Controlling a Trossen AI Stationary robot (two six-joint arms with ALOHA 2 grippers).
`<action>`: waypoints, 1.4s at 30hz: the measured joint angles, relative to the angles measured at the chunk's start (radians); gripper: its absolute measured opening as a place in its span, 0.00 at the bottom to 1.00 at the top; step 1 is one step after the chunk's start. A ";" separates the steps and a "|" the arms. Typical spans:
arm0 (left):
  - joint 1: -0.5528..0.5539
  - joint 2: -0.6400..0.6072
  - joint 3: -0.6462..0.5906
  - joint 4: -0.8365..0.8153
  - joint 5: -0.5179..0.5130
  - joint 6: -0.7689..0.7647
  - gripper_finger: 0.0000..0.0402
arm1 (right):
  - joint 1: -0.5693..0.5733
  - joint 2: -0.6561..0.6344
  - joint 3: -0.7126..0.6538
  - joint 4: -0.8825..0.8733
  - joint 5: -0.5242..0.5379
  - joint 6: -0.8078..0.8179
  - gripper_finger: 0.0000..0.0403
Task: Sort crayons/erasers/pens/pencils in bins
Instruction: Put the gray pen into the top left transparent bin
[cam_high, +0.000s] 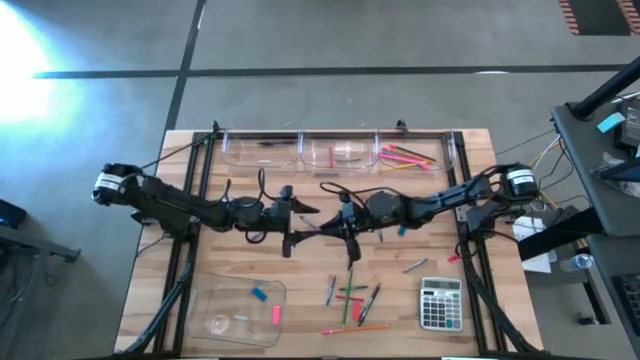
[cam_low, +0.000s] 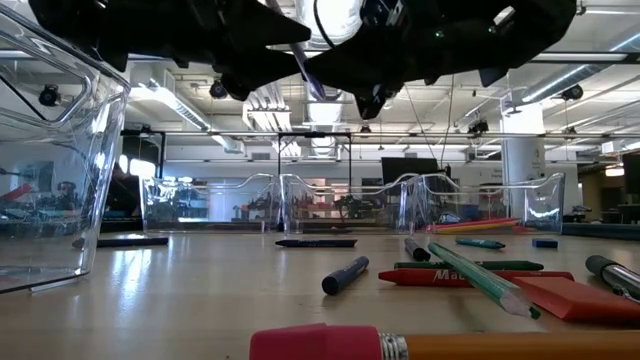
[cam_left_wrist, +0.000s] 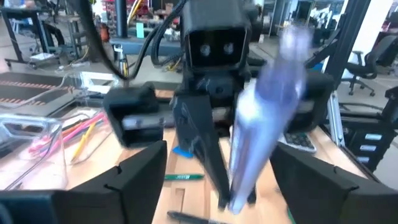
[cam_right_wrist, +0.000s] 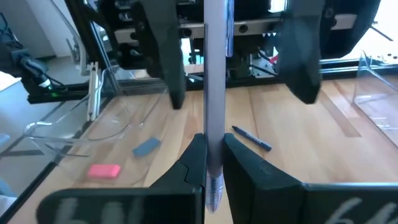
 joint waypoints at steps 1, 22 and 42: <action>0.000 -0.015 0.000 -0.024 0.000 0.000 0.64 | 0.000 -0.008 0.000 -0.011 0.000 0.000 0.05; -0.002 -0.084 -0.004 -0.086 0.020 0.019 0.05 | -0.001 -0.020 0.002 -0.042 0.015 0.029 0.08; 0.012 -0.265 0.082 -0.561 -0.288 0.128 0.05 | -0.002 -0.032 0.003 -0.119 0.034 0.075 0.58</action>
